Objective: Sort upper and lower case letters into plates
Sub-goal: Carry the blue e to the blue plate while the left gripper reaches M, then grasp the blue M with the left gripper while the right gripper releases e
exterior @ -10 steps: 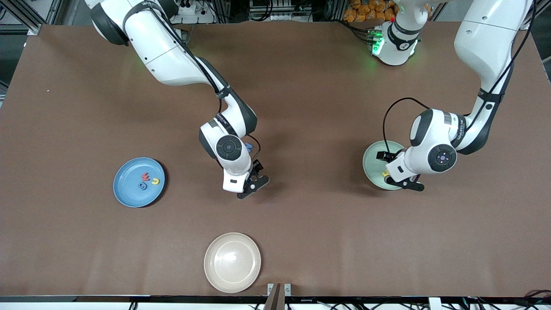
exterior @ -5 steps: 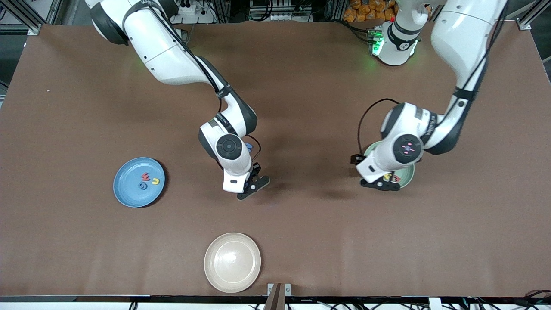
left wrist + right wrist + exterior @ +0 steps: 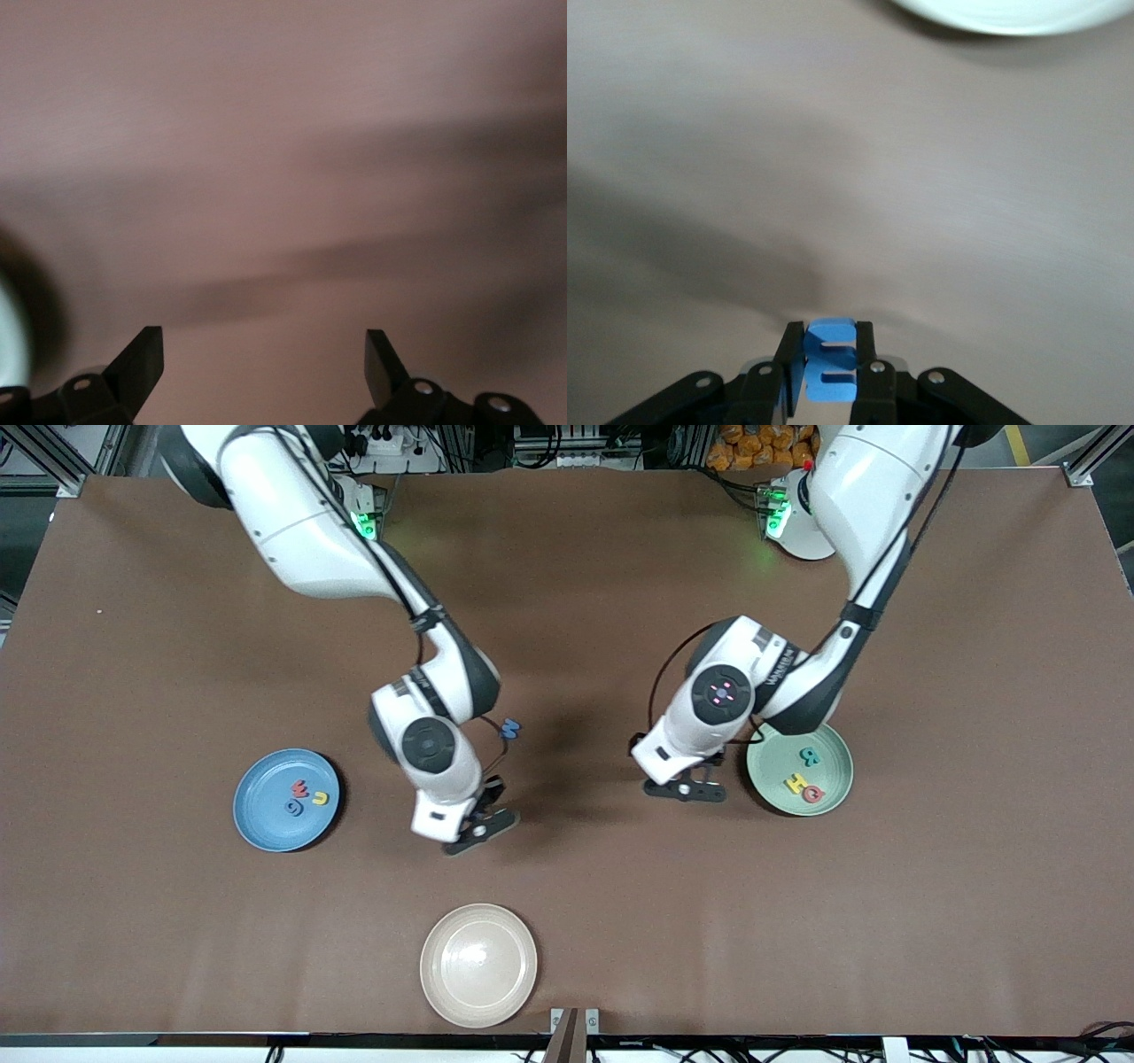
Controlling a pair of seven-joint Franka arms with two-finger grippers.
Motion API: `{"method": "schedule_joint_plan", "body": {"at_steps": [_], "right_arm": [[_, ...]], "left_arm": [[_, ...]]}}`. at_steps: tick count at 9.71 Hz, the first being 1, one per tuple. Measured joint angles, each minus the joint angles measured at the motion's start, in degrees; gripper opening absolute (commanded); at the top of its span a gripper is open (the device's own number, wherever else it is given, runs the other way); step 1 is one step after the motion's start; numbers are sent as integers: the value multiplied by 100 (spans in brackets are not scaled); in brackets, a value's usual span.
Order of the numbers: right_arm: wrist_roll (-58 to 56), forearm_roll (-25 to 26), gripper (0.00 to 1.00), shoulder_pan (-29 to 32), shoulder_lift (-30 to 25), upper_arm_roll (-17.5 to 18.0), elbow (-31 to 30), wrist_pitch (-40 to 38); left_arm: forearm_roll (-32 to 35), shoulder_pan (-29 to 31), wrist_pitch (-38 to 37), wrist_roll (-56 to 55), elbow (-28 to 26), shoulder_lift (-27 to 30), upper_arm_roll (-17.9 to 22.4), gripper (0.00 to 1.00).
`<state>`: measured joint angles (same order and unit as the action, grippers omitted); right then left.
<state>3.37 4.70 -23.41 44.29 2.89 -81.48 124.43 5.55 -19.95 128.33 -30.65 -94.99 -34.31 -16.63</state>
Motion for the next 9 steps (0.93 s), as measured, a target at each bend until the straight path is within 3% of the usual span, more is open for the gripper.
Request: {"method": "schedule_joint_plan", "body": {"at_steps": [3, 5, 7, 9], "right_arm": [[-263, 3, 0, 1078, -449, 3, -385, -330], [-479, 12, 0, 1588, -664, -2, -841, -282], [-775, 15, 0, 2142, -925, 1, -1359, -216], [-841, 18, 0, 2535, -1220, 1, -1868, -68]], "left_arm": [[-4, -630, 899, -209, 135, -259, 15, 100], [12, -1224, 1081, -226, 433, -549, 186, 100], [44, -2424, 1131, -926, 712, -768, 1016, 100], [179, -3279, 1133, -1759, 887, -975, 1449, 100]]}}
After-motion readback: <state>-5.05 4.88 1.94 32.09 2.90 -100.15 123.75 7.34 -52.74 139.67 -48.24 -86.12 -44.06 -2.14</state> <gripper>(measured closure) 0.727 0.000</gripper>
